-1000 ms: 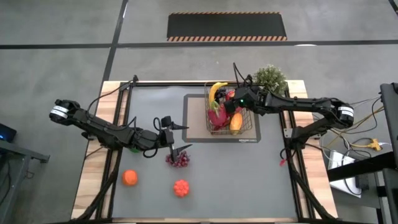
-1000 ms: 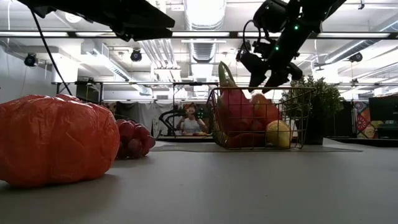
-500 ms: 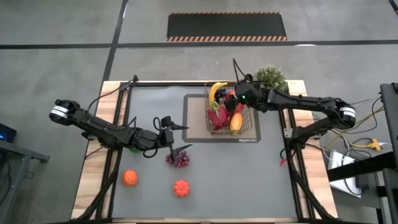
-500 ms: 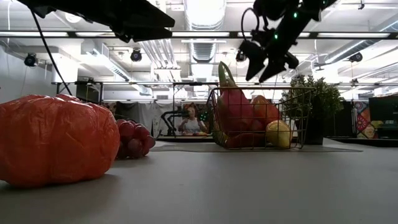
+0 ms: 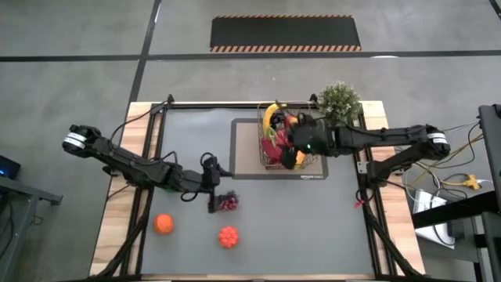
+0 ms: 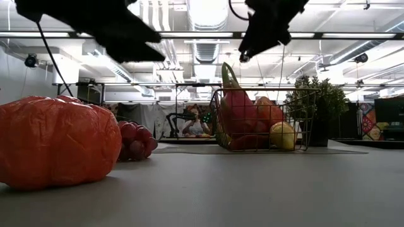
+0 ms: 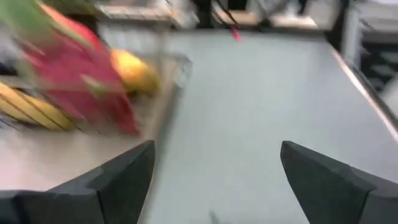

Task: Build produce basket
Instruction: Put the red grapes into the wire basket

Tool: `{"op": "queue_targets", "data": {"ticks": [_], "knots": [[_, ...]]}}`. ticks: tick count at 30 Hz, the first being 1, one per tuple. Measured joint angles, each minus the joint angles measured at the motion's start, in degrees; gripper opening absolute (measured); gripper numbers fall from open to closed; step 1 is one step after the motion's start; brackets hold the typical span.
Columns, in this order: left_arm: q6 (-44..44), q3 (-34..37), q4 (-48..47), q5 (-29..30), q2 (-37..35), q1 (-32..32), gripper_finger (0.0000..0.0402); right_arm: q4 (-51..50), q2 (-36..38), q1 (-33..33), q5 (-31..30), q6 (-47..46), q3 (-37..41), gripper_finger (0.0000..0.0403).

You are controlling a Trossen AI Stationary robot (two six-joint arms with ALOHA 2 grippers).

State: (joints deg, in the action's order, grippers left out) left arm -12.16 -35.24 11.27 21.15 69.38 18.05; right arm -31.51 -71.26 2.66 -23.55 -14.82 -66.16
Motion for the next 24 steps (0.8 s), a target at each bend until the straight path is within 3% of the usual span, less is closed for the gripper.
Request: {"op": "queue_targets", "data": {"ticks": [5, 11, 24], "knots": [[-5.8, -1.2, -10.6, -8.4, 0.1, 0.5, 0.0329, 0.0, 0.0, -4.2, -0.2, 1.2, -0.1, 0.0245], [-7.0, -2.2, -20.1, -9.7, 2.2, 1.0, 0.0329, 0.0, 0.0, -6.5, -0.5, 1.3, -0.1, 0.0237], [-8.6, -2.3, -20.8, -10.5, 15.0, 1.6, 0.0329, 0.0, 0.0, -6.9, -0.5, 1.5, 0.1, 0.0233]]}}
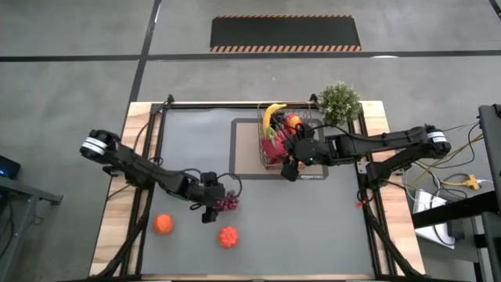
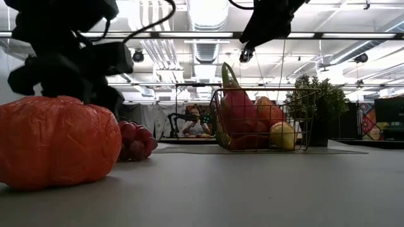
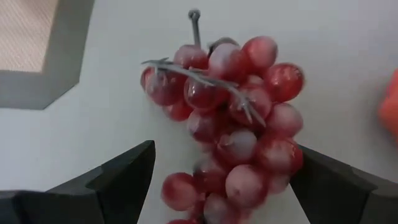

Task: Build produce basket
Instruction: Put the red grapes into the wire basket

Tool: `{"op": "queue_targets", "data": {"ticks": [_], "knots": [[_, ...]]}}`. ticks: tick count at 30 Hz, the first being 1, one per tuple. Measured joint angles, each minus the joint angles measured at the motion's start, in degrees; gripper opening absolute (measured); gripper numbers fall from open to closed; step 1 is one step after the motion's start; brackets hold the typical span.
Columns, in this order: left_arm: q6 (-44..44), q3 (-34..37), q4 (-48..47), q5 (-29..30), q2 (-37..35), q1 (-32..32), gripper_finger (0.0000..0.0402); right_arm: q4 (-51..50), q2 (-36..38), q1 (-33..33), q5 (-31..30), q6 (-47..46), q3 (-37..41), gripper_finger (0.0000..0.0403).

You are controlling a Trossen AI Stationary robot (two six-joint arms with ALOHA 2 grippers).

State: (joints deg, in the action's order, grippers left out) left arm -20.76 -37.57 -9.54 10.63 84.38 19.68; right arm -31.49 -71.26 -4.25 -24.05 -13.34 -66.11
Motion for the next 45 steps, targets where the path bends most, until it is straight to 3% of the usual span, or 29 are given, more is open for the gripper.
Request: {"op": "queue_targets", "data": {"ticks": [8, 19, 25, 36, 45], "knots": [[-0.4, -0.4, 1.6, -0.1, 1.0, 0.0, 0.0312, 0.0, 0.0, 0.0, 0.0, 0.0, 0.1, 0.0233], [-1.5, -0.4, 1.5, -0.1, 0.9, 0.0, 0.0185, 0.5, 0.0, 0.0, -0.2, 0.0, 2.7, 0.0233], [-1.8, -0.8, 1.4, 0.1, 0.7, 0.0, 0.014, 0.4, 0.0, -1.1, -4.4, -0.1, 4.4, 0.0233], [-2.8, -1.6, 1.4, -0.2, -4.8, -0.1, 0.0125, 0.6, 0.8, -6.2, -4.6, 0.4, 5.7, 0.0233], [0.0, -5.7, 1.6, 0.3, -10.2, -0.5, 0.0125, 8.7, 4.2, -9.6, -4.6, 5.4, 13.8, 0.0233]]}}
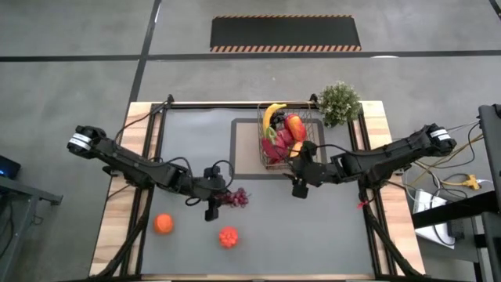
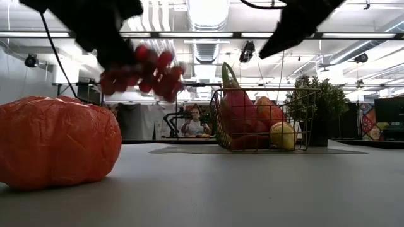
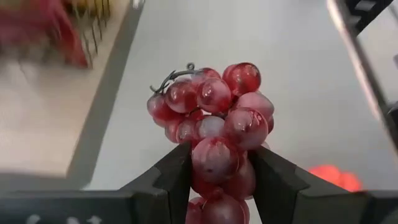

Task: Build produce basket
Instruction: Put the red grapes into the wire basket

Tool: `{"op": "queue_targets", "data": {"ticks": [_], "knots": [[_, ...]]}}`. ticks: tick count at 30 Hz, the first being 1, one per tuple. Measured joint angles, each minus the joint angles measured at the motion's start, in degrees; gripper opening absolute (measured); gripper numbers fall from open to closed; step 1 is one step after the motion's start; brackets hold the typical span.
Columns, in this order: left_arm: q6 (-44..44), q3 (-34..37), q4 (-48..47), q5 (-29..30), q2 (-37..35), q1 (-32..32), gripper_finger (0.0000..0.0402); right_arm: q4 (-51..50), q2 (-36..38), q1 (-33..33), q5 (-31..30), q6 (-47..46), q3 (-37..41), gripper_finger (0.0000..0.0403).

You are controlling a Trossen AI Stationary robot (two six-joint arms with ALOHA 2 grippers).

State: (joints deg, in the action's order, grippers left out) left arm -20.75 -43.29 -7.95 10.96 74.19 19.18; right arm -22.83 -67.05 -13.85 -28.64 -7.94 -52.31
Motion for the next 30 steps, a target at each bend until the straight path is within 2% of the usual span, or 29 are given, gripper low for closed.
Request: {"op": "queue_targets", "data": {"ticks": [8, 17, 22, 30], "knots": [[7.1, -6.3, 0.0, 1.8, -0.4, -1.2, 0.0124, 14.2, 6.6, -0.8, 0.9, 8.5, 12.2, 0.0233], [16.7, -13.3, 0.1, 6.1, -0.3, -5.9, 0.0124, 34.6, 18.5, -0.8, 7.7, 21.1, 24.4, 0.0233], [24.6, -15.8, 4.4, 8.0, -0.3, -10.3, 0.0124, 34.7, 24.3, -0.8, 7.6, 20.0, 26.8, 0.0233], [35.9, -15.9, 22.0, 8.0, 0.5, -20.3, 0.0124, 34.5, 28.5, -0.8, 7.6, 20.6, 29.2, 0.0233]]}}
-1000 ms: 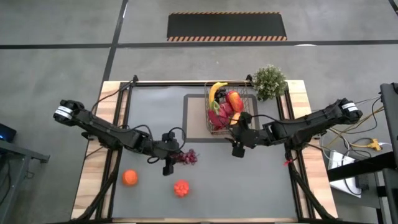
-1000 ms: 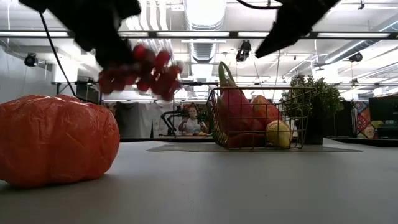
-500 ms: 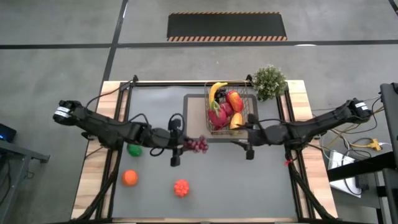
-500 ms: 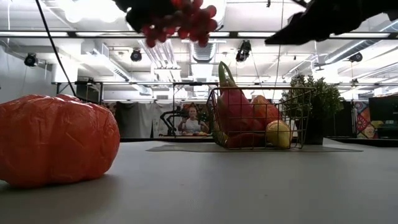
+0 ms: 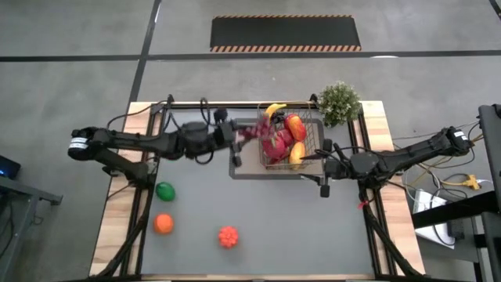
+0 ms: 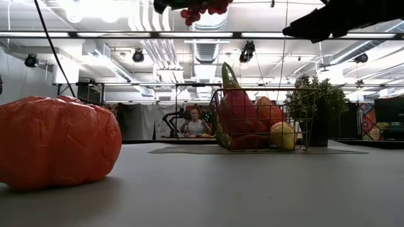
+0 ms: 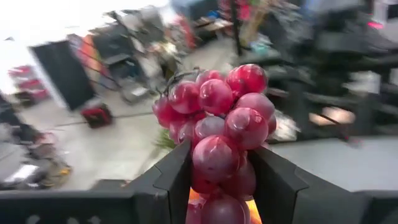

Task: Build produce basket
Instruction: Put the red grapes into the wire basket

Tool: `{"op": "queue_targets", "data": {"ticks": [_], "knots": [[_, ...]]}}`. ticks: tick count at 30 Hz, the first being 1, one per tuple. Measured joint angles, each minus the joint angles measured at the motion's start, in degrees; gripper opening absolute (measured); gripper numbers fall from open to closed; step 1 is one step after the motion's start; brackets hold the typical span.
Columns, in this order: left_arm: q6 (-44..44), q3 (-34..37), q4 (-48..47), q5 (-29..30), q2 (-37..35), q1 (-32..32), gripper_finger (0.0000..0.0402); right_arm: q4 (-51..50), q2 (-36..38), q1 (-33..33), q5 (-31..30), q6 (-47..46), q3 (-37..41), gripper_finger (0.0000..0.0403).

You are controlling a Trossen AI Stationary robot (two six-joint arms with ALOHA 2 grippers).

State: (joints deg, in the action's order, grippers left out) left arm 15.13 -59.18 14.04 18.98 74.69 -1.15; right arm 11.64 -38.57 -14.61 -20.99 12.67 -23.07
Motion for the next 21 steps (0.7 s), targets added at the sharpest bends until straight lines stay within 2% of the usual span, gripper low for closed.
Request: {"op": "queue_targets", "data": {"ticks": [6, 10, 14, 21], "knots": [[-0.3, 0.2, 9.1, -1.9, 5.1, -8.6, 0.0124, -1.1, 0.7, 0.0, 0.0, 0.0, 0.7, 0.0233], [-7.5, -0.1, 16.7, -2.1, 11.1, -12.4, 0.0124, -1.2, 0.7, 0.0, 0.0, 0.4, 0.8, 0.0233], [-17.7, -0.1, 25.5, -2.2, 17.8, -14.4, 0.0124, -1.2, 0.7, 0.0, 0.0, 0.5, 0.8, 0.0233], [-24.9, -1.9, 32.4, -2.3, 27.7, -15.4, 0.0124, -1.6, 0.7, 0.0, 0.0, 0.6, 0.8, 0.0233]]}}
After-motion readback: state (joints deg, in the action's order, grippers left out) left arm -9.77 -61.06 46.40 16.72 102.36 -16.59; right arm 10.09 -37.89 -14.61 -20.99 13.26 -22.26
